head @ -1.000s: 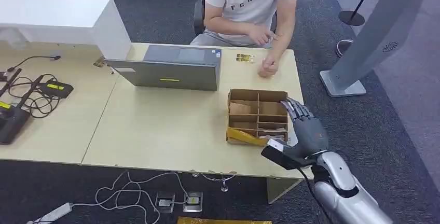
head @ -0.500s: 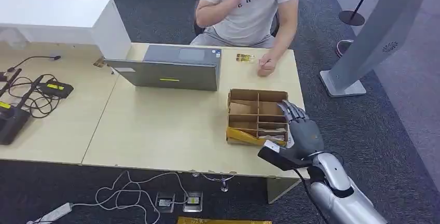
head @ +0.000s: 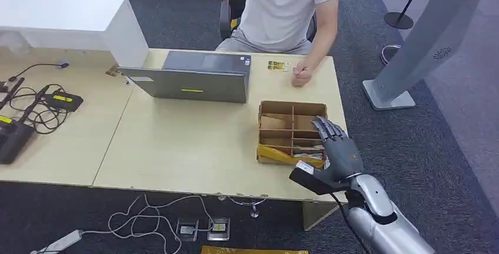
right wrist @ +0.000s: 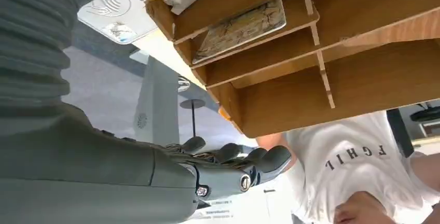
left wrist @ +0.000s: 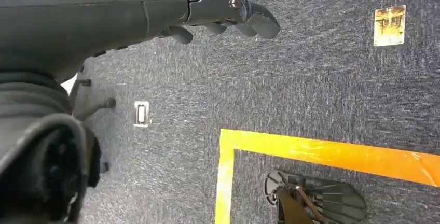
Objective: Pass the card to the sensor for recognition and then transmit it.
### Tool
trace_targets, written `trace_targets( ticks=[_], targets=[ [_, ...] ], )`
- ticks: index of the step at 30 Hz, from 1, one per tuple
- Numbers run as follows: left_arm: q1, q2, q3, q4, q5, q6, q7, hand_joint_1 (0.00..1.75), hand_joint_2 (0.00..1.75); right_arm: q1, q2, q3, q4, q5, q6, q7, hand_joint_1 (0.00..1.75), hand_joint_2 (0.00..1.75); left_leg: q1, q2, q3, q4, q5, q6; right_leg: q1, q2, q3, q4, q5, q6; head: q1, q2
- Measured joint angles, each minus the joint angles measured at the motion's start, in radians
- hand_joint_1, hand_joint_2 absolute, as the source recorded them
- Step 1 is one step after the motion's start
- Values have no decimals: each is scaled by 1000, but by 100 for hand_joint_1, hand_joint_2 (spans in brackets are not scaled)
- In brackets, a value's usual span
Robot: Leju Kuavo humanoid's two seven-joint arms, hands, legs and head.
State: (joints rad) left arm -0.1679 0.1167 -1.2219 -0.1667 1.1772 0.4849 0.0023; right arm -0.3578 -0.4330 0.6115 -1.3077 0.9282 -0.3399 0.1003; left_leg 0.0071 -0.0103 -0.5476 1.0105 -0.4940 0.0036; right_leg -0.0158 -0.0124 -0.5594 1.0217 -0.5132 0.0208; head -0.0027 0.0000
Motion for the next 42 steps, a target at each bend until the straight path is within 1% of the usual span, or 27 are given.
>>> trace_targets(
  ticks=[20,30,31,32,42],
  targets=[
    [0,2,0,0,0,0,0,0,0,7,-3,1,12,21,15,18,0,175,0,0,0,0,0,0,0,0,0,0,0,0,0,0],
    [0,6,0,0,0,-2,0,0,0,6,-2,10,12,24,39,21,0,175,0,0,0,0,0,0,0,0,0,0,0,0,0,0],
    [0,6,0,0,0,-2,0,0,0,6,-2,11,12,24,39,21,166,175,0,0,0,0,0,0,0,0,0,0,0,0,0,0],
    [0,6,0,0,0,-2,0,0,0,6,-2,13,12,25,42,21,175,175,0,0,0,0,0,0,0,0,0,0,0,0,0,0],
    [0,6,0,0,0,-3,0,0,0,1,3,30,12,39,79,18,175,175,0,0,0,0,0,0,0,0,0,0,0,0,0,0]
  ],
)
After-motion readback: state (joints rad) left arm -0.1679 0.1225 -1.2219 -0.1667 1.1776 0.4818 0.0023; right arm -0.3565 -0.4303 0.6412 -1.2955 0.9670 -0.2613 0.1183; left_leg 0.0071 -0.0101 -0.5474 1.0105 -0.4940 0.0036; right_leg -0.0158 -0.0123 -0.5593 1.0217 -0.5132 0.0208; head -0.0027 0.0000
